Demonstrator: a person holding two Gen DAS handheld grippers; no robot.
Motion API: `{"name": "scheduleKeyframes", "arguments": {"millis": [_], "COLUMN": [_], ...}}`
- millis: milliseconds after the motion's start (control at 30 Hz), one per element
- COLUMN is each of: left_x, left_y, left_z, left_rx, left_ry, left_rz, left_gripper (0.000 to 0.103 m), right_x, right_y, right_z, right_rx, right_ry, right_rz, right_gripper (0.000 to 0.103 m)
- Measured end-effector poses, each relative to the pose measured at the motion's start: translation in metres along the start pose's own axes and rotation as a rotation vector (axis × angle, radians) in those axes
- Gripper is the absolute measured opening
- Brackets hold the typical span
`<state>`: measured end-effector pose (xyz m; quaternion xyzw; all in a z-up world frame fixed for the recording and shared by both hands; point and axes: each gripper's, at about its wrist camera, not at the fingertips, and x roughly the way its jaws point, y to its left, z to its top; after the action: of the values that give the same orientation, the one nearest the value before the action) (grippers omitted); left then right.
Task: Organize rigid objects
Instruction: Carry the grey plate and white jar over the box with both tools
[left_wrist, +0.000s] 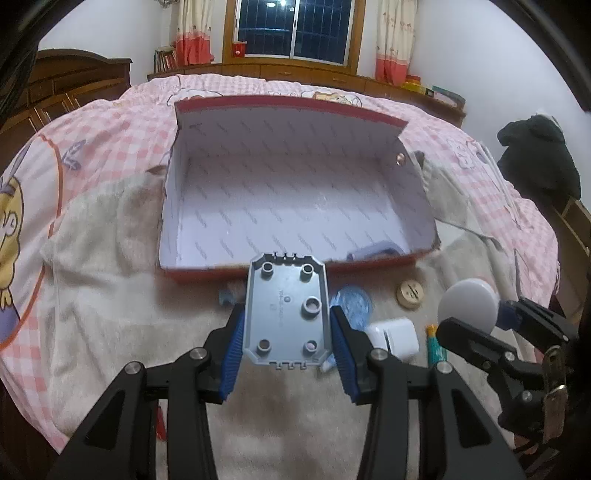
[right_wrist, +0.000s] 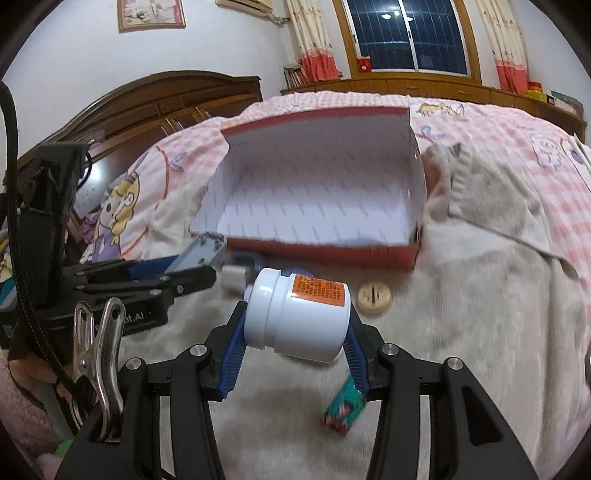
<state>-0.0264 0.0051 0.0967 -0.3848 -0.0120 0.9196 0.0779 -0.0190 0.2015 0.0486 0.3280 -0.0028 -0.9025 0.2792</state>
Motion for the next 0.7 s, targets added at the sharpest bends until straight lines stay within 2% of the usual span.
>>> {"name": "scheduleKeyframes", "arguments": {"millis": [400, 700], "left_x": [0.021, 0.046], "left_y": [0.000, 0.000], "left_z": [0.045, 0.066], "left_rx": [0.012, -0.004], "left_ry": [-0.038, -0.035], "left_rz": [0.023, 0.036], "left_gripper": [0.046, 0.046], "right_x": [0.023, 0.051], "right_y": [-0.015, -0.027], "right_z": [0.038, 0.061], "right_rx": [0.023, 0.037], "right_ry": [-0.029, -0.036], "right_rz": [0.013, 0.009], "right_gripper": [0.049, 0.049]}}
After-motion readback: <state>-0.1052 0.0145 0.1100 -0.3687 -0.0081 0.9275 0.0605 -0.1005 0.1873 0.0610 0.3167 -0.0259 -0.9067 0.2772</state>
